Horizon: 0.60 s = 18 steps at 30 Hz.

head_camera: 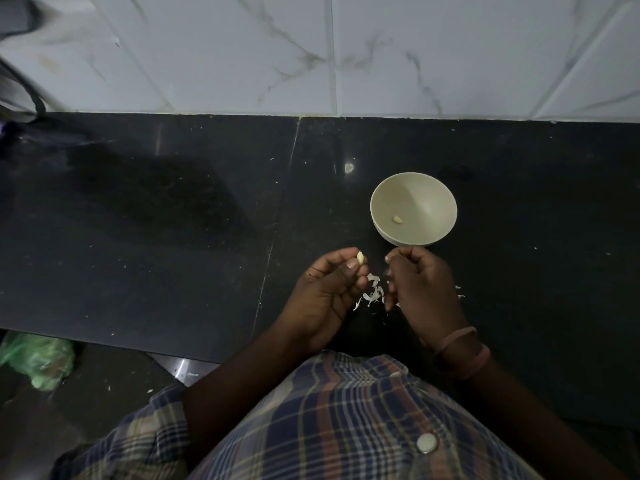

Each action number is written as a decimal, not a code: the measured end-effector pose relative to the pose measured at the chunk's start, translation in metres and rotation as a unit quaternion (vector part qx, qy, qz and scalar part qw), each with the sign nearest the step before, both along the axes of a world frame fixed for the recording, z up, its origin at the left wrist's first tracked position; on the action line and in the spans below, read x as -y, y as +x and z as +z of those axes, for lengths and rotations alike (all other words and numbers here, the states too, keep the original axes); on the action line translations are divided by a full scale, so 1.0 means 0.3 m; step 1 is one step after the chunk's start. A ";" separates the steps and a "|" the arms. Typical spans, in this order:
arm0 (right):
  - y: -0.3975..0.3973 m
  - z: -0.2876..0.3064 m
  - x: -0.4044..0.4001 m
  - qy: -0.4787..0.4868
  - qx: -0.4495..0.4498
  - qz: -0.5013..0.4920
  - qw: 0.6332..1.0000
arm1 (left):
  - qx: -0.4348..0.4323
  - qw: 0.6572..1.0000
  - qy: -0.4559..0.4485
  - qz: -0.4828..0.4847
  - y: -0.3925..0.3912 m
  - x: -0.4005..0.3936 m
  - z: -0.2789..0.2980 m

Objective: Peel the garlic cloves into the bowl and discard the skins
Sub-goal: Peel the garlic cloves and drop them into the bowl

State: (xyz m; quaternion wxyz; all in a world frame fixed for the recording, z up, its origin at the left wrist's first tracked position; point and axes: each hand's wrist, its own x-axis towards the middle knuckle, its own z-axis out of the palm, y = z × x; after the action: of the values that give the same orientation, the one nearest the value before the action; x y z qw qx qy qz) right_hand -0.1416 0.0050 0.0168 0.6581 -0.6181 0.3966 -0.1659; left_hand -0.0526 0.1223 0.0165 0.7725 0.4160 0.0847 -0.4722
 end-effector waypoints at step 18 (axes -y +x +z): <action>-0.002 0.011 -0.005 -0.166 -0.015 0.022 0.986 | 0.036 0.999 0.034 -0.005 0.003 0.004 0.016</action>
State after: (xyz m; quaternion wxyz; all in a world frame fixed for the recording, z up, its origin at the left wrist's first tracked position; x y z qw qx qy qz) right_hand -0.1421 0.0065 0.0202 0.5441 -0.7296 0.3595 -0.2059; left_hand -0.0516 0.1210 0.0211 0.7582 0.4590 0.0712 -0.4577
